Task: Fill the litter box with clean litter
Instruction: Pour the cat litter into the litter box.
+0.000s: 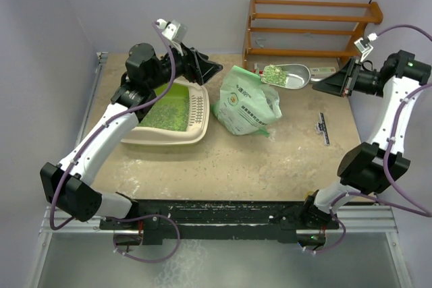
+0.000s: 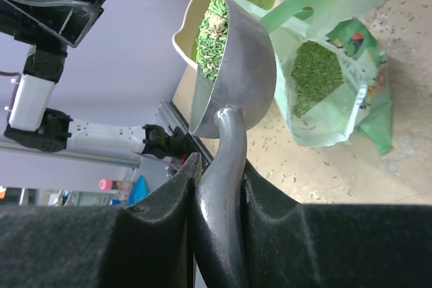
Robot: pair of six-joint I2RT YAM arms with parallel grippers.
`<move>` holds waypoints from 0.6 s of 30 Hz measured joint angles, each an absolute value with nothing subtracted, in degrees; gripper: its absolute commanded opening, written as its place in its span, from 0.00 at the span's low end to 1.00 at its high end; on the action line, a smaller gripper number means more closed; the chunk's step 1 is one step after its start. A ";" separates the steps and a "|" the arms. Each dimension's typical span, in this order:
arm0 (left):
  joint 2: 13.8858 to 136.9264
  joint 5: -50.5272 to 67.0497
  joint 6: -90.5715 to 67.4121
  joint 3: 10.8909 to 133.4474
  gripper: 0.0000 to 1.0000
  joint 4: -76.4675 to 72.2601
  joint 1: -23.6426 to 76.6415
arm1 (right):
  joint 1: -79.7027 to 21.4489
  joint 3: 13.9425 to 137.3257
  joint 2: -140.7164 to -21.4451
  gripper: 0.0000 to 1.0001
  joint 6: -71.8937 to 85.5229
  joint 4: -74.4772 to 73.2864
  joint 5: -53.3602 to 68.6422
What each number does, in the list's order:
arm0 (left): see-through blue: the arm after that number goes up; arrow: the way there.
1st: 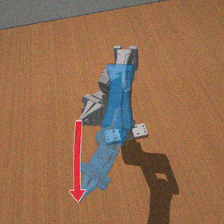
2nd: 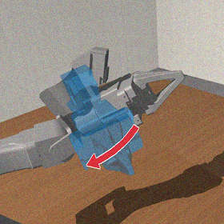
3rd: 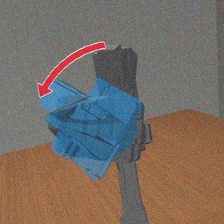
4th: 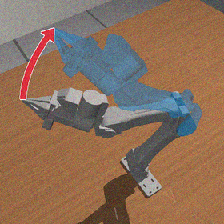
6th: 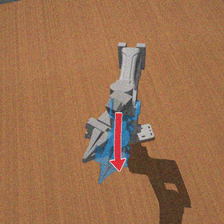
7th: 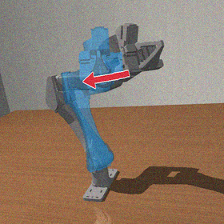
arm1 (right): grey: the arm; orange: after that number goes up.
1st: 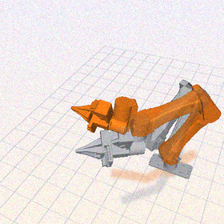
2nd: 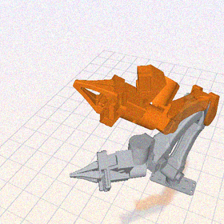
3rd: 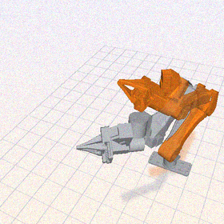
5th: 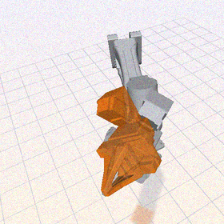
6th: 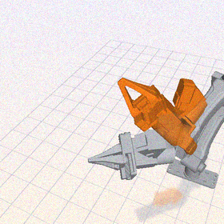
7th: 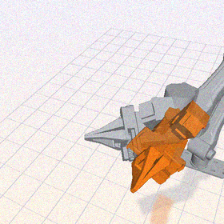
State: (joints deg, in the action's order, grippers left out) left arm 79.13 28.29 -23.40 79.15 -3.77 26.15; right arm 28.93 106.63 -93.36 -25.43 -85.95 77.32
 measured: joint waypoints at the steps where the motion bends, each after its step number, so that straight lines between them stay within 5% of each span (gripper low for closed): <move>1: 79.11 28.27 -23.40 79.15 0.70 -3.68 26.15 | 28.18 106.80 -93.36 0.00 -24.77 -85.93 77.32; 11: 78.11 27.77 -23.35 79.15 0.70 -2.59 26.15 | 21.04 104.55 -91.94 0.00 -16.27 -82.87 77.08; 18: 76.23 27.22 -23.00 79.15 0.70 -1.65 26.15 | 16.25 95.92 -85.41 0.00 11.18 -53.60 75.96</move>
State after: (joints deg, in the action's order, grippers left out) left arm 76.23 27.22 -23.00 79.15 -1.65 26.15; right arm 16.25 95.92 -85.41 11.18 -53.60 75.96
